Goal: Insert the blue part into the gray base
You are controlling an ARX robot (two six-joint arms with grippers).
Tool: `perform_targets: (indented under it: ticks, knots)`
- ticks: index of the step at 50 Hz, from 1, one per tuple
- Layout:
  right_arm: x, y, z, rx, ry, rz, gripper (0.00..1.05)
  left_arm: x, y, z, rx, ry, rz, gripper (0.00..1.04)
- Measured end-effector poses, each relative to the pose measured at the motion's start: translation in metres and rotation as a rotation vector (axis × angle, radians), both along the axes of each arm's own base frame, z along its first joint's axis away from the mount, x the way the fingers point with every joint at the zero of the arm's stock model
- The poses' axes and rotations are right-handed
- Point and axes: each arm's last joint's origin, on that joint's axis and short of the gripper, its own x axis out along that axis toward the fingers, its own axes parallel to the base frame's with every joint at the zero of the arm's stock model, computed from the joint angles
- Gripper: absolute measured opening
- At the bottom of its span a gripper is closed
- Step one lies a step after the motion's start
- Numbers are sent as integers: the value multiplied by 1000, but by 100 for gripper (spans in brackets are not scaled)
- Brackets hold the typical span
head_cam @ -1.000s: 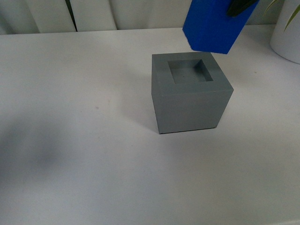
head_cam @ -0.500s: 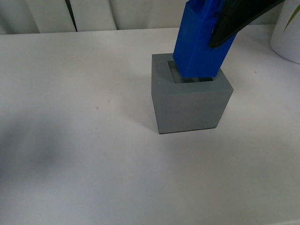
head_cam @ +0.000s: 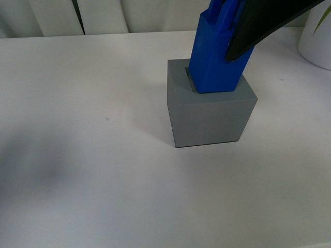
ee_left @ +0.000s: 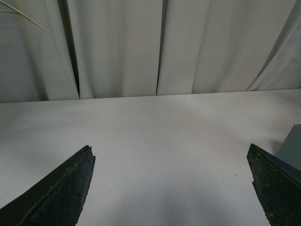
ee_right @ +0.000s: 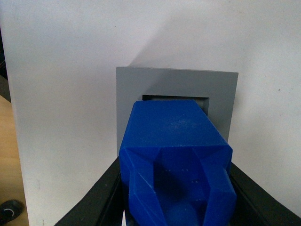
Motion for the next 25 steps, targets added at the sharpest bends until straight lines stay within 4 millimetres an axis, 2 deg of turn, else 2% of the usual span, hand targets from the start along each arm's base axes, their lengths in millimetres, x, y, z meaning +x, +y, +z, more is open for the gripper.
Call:
perform_targets:
  ticks: [25]
  knots:
    - [3,-7,0,0,1,-25,46,0,0,0,0,0,0,99]
